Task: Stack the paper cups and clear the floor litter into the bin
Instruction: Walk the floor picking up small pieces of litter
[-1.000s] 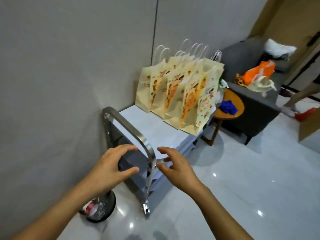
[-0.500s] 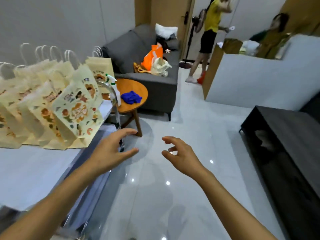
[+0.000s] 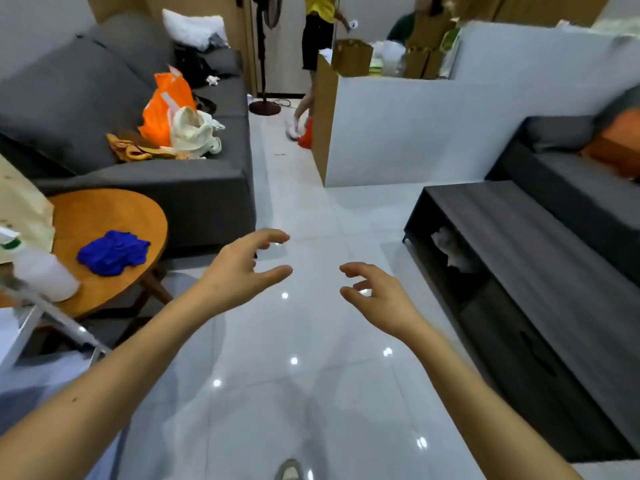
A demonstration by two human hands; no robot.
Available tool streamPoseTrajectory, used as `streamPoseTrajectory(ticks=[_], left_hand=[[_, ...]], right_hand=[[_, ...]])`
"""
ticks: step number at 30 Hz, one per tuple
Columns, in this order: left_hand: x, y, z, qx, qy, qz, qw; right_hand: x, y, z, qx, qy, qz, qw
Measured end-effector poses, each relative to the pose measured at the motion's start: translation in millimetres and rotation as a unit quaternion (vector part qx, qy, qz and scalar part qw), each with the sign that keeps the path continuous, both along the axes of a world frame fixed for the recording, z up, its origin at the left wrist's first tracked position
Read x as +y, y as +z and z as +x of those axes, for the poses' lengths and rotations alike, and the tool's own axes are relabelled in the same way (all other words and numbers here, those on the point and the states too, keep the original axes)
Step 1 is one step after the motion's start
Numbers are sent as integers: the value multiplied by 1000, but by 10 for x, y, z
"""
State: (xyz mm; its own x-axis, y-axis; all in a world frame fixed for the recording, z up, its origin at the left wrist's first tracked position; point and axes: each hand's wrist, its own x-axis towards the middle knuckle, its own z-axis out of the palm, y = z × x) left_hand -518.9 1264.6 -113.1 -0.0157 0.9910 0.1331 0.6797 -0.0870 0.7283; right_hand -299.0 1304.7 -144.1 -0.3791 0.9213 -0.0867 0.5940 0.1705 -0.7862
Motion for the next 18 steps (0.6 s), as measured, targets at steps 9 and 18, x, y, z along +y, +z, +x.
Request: streamPoseTrajectory(ticks=[9, 18], left_hand=[[2343, -195, 84, 9, -56, -65, 996], [4889, -140, 294, 97, -77, -70, 990]], right_hand=[[2205, -281, 289, -11, -61, -37, 997], [4737, -403, 687, 5, -97, -71, 993]])
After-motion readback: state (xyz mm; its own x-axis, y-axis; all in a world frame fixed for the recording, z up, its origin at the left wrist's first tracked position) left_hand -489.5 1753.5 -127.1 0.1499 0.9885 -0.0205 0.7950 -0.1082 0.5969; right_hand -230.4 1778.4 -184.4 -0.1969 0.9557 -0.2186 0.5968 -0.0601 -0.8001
